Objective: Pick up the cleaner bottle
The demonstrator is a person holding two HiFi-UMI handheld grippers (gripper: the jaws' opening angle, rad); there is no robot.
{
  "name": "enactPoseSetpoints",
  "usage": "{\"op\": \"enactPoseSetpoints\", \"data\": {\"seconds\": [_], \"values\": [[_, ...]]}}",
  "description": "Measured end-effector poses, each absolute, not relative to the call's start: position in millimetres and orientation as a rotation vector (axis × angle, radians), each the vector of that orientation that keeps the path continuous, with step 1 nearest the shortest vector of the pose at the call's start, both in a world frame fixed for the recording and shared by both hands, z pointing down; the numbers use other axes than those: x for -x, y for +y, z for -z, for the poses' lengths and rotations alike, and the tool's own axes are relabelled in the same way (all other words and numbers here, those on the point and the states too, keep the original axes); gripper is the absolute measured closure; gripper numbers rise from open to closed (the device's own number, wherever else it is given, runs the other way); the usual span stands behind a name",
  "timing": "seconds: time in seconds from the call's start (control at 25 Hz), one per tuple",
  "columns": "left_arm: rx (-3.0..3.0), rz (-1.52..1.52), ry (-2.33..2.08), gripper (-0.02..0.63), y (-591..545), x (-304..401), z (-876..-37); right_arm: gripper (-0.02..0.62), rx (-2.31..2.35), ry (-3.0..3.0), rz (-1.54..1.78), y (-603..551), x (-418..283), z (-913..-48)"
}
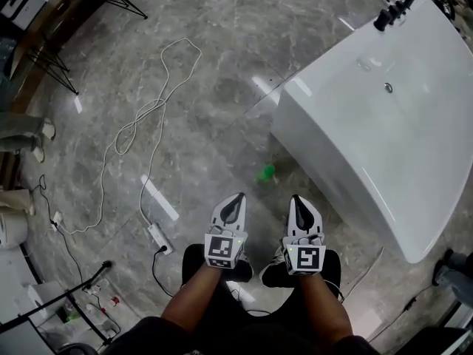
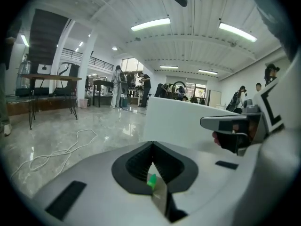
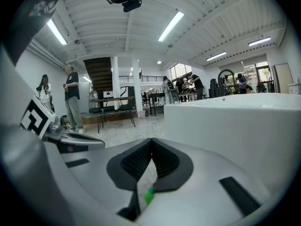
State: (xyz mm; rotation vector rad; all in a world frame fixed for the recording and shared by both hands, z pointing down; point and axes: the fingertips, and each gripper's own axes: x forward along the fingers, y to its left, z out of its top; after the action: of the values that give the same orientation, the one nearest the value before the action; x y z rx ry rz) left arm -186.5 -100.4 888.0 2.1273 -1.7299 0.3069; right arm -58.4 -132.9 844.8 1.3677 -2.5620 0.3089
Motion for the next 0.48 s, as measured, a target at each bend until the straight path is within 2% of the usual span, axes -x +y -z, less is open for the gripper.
{"op": "enactPoseSetpoints", "data": {"seconds": [0.2,0.48], "values": [[-2.131,-0.197,-1.694,0.6,-119.3,184.7,-942.0,0.578,-1.373,-2.587,-0.27,-150.2,62.0,-902.1],[-2.231,-0.282,-1.758,0.6,-127.2,173.1,-1018.9,0.578,-1.469,-2.617,-0.259,-175.3,51.9,-974.7]]}}
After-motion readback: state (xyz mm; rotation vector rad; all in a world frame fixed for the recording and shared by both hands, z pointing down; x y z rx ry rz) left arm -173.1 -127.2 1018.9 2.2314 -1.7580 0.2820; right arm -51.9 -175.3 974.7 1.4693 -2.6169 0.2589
